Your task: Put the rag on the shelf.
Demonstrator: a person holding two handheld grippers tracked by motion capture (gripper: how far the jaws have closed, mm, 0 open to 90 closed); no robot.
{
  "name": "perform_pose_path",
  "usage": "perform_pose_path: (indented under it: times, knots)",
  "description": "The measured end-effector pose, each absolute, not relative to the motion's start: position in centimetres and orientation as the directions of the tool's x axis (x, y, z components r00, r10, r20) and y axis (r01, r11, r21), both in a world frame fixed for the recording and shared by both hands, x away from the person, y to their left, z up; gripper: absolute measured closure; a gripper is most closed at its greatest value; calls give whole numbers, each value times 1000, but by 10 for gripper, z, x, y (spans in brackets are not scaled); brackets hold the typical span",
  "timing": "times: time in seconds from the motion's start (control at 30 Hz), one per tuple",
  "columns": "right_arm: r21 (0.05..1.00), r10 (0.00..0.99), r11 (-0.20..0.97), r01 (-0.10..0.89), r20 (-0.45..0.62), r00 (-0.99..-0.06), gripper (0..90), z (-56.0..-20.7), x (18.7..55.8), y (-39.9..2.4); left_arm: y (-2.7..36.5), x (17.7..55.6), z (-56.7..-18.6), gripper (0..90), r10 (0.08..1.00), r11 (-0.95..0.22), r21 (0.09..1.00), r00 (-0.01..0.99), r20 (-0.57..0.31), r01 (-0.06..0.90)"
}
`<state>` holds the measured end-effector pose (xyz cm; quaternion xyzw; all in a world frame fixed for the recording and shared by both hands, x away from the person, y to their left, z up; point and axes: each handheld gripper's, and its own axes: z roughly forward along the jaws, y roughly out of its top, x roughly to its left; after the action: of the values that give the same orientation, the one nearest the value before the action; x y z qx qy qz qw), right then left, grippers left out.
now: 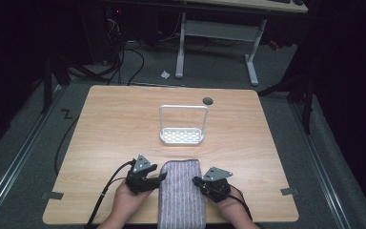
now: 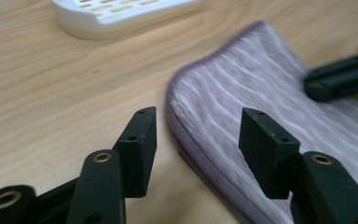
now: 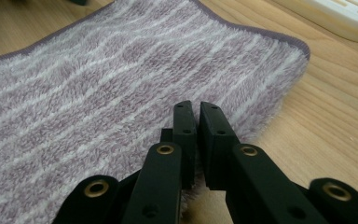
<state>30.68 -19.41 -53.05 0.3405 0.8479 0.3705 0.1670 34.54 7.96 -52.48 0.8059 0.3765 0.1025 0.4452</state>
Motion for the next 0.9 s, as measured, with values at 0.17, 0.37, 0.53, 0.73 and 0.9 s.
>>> perform_pose_path:
  times: [0.17,0.37,0.53,0.73,0.9]
  knots:
    - [745,698,494,449,-32,-715,855,-531,307,-194,60,362,-535,448,739,-365,771,666,-101,522]
    - [744,700,492,452,-29,-713,827,-531,306,-194,54,360,-535,664,728,-366,769,676,-114,524]
    - [790,750,404,461,3,-661,716,-520,309,-198,61,368,-537,773,703,-296,753,667,-245,588]
    - [749,871,222,624,136,-472,532,-524,351,-199,60,366,-537,778,706,-304,756,670,-229,580]
    - [744,873,255,618,98,-478,647,-532,355,-188,61,366,-537,777,707,-296,754,666,-239,586]
